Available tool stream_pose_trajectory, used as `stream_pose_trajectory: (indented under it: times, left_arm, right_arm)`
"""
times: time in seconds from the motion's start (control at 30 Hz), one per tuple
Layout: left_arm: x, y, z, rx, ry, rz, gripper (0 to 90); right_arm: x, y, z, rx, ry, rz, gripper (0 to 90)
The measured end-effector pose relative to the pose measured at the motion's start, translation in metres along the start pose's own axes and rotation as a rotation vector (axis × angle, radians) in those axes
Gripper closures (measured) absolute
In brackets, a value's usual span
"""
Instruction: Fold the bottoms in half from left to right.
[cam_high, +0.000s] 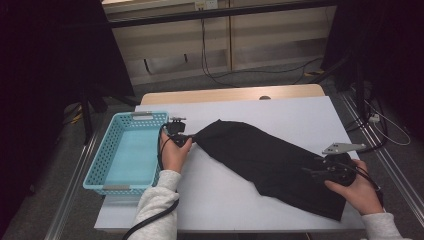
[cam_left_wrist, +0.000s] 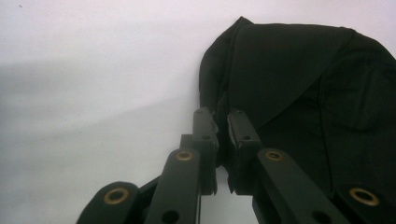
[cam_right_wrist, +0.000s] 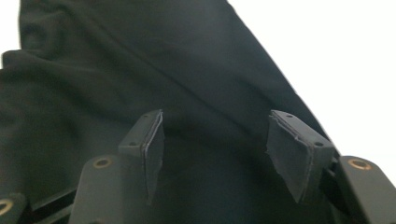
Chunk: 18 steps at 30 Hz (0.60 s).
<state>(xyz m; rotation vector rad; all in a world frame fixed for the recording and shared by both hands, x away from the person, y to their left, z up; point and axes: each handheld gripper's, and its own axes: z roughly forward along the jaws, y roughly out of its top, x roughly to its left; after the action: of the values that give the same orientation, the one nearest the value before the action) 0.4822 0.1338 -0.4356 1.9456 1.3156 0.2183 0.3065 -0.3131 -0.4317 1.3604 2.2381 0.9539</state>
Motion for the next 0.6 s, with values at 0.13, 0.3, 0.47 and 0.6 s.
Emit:
stream_pose_trajectory:
  times: [0.13,0.3,0.47,0.6]
  left_arm:
    - [0.001,0.003,-0.004,-0.017,0.025,0.008,83.7]
    - [0.006,0.004,-0.003,-0.044,0.049,0.015,73.9]
    - [0.008,0.003,-0.003,-0.048,0.021,0.005,61.2]
    - [0.004,-0.002,-0.006,-0.044,0.024,0.041,57.8]
  right_arm:
    - [0.008,0.001,0.007,0.008,0.028,-0.017,36.4]
    - [0.013,0.002,0.013,0.014,0.05,-0.029,35.6]
    - [0.013,0.002,0.012,0.008,0.056,-0.018,34.8]
    - [0.013,0.003,0.013,0.005,0.064,-0.021,34.7]
